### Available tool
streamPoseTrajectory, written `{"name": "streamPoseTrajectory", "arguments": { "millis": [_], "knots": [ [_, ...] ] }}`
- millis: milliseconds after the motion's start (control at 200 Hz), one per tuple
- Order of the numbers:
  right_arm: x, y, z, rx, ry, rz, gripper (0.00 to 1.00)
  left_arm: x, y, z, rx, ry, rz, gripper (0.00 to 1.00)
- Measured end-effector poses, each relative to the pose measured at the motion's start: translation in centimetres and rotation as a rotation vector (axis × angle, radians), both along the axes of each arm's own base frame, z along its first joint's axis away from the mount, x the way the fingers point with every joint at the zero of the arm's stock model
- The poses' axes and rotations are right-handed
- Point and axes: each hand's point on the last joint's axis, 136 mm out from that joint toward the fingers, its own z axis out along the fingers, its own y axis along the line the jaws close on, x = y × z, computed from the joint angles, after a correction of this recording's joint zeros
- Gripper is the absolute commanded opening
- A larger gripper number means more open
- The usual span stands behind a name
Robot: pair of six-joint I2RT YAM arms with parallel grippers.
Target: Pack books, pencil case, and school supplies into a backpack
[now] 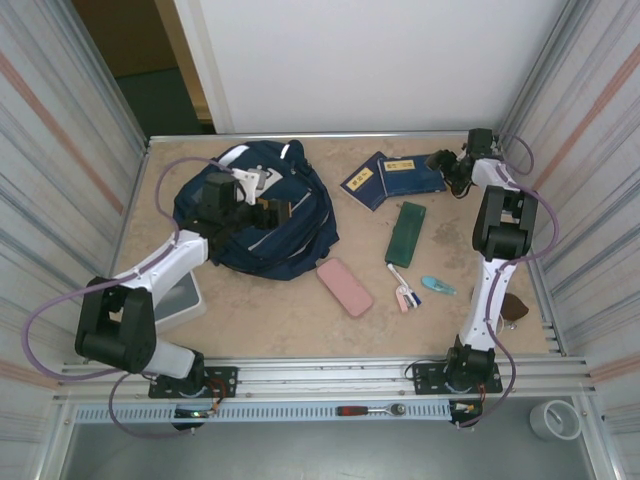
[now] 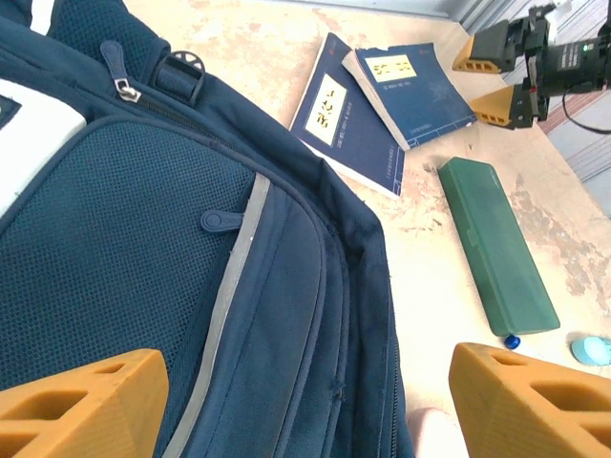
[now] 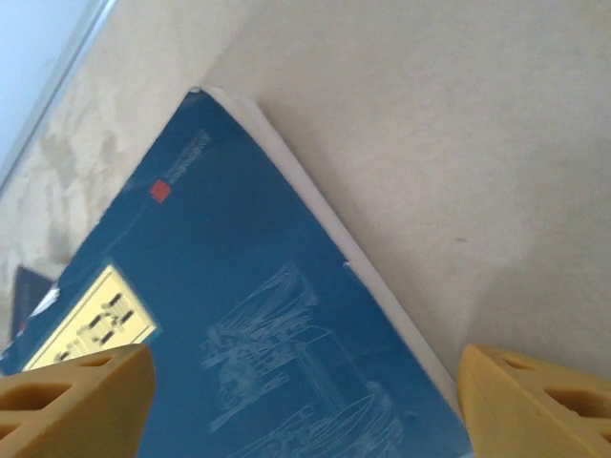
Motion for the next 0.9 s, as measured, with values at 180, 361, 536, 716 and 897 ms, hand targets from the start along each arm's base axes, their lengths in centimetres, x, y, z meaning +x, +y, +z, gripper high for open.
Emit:
{"name": "streamPoseTrajectory", "arguments": {
  "millis": [180, 361, 536, 716, 897],
  "knots": [
    [-1.8, 3.6, -0.5, 0.053, 0.024, 0.148, 0.66, 0.1, -2.0, -1.6, 0.016, 0.043, -0.035, 0.78],
    [-6.8, 10.9, -0.1, 0.142, 0.058, 0.373, 0.61, 0.8, -4.5, -2.4, 0.027, 0.065, -0.081, 0.78],
    [-8.1, 13.1, 3.6, 0.086, -0.006, 0.424, 0.67, 0.8, -5.5, -2.7, 0.031, 0.073, -0.1, 0.78],
    [-4.8, 9.8, 4.1, -0.036, -0.068, 0.329, 0.68, 0.7, -5.5, -2.9, 0.034, 0.079, -0.096, 0.78],
    [-0.9, 10.1, 2.5, -0.068, -0.087, 0.324, 0.63, 0.8, -5.4, -3.3, 0.044, 0.085, -0.087, 0.78]
  ]
}}
